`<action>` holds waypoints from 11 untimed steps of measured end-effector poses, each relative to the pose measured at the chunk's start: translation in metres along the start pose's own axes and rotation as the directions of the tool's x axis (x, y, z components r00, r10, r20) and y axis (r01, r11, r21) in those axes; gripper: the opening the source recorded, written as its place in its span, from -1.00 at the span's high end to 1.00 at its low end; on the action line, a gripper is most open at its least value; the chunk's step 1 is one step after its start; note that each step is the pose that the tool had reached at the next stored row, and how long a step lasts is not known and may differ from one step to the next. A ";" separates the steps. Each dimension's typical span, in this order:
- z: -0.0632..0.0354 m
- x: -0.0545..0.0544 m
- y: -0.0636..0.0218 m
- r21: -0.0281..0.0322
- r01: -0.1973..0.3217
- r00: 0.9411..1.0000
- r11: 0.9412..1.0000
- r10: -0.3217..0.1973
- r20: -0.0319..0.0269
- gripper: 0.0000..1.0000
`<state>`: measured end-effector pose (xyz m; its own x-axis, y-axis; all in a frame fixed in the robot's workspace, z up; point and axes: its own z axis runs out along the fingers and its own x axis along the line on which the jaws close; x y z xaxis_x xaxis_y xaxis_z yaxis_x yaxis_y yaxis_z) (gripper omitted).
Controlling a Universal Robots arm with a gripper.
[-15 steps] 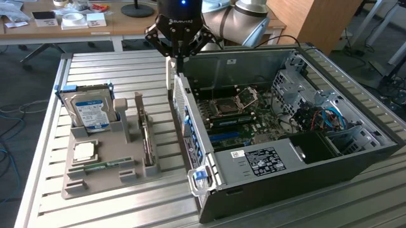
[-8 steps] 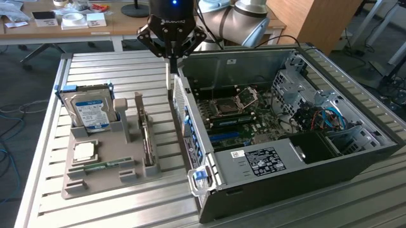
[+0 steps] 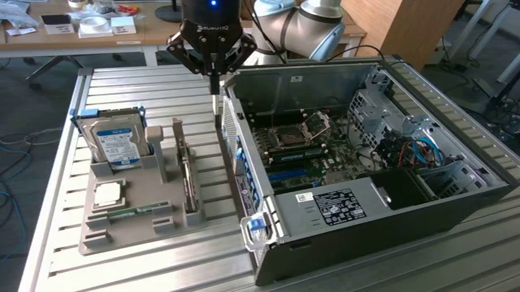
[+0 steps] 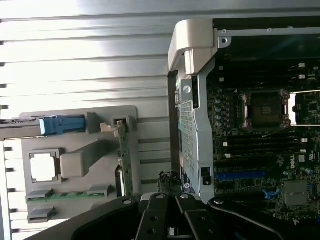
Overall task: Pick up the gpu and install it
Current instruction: 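Reach for the gpu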
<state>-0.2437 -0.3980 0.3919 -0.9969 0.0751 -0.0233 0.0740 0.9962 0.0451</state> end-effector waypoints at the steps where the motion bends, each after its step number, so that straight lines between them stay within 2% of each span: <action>1: -0.0001 0.000 0.0000 0.000 0.000 1.000 1.000 0.000 0.000 0.79; 5: -0.0001 0.003 -0.0002 0.000 0.000 1.000 1.000 0.000 0.000 0.79; 11: 0.0005 0.014 -0.0008 0.000 0.000 1.000 1.000 0.000 0.000 0.79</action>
<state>-0.2579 -0.3977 0.3910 -0.9969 0.0754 -0.0234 0.0743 0.9962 0.0451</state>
